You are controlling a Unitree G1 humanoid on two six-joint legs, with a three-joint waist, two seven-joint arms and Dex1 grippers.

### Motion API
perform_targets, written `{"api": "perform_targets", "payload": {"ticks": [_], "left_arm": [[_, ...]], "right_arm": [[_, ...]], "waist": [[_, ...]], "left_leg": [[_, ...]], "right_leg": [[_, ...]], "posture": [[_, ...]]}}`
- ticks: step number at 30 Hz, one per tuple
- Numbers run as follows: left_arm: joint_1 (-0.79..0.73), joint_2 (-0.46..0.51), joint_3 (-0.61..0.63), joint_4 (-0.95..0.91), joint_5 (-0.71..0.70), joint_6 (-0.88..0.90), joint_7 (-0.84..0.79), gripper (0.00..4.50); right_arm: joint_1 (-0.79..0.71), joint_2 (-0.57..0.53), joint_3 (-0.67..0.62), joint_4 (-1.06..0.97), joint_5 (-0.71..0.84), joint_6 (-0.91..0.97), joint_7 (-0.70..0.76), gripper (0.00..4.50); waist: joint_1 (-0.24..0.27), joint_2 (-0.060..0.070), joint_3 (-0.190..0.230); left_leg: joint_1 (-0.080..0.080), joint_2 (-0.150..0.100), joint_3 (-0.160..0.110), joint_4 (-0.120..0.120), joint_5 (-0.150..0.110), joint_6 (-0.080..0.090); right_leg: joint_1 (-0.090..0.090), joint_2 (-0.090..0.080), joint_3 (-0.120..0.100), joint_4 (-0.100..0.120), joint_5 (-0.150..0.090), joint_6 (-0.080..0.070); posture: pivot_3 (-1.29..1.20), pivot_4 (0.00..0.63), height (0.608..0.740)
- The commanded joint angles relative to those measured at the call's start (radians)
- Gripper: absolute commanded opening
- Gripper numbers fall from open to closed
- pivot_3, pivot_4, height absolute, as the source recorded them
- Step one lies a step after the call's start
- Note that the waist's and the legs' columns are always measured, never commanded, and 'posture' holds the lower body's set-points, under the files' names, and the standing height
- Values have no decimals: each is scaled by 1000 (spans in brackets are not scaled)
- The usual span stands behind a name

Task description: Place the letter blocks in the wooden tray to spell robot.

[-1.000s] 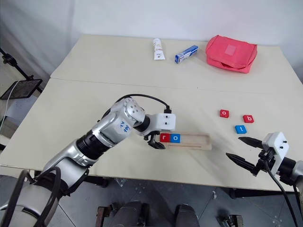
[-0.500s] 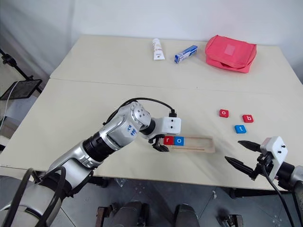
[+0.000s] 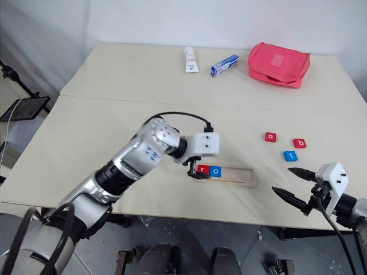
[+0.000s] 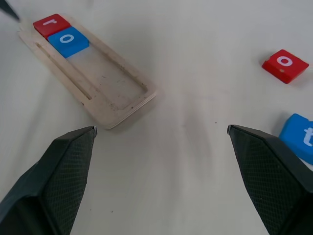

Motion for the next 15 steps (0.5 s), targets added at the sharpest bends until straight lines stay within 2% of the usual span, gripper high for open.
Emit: {"api": "perform_targets", "payload": {"ticks": [1, 5, 11, 15], "left_arm": [[41, 32, 88, -4, -49, -100, 19, 4463], [184, 28, 314, 23, -250, -377, -12, 4463], [258, 26, 412, 172, -320, -705, -36, 4463], [349, 33, 441, 153, -360, -753, -28, 4463]], "right_arm": [[4, -10, -45, -34, 19, 16, -17, 4500], [18, 10, -59, -83, 42, 72, -71, 4500], [-7, 93, -70, -172, 57, 149, -253, 4500], [-3, 140, -74, -237, 62, 217, -369, 4500]], "waist": [[1, 0, 0], [2, 0, 0], [5, 0, 0], [2, 0, 0]], "left_leg": [[0, 0, 0, 0, 0, 0], [0, 0, 0, 0, 0, 0], [0, -1, -1, 1, 0, 0], [0, -2, -1, 0, 0, 0]], "right_leg": [[0, 0, 0, 0, 0, 0], [0, -1, 0, 1, 0, 0], [1, -1, -2, 1, 0, 0], [0, -2, -2, 2, 0, 0]], "posture": [[0, 150, 740], [0, 150, 740], [0, 150, 740], [0, 150, 740]]}}
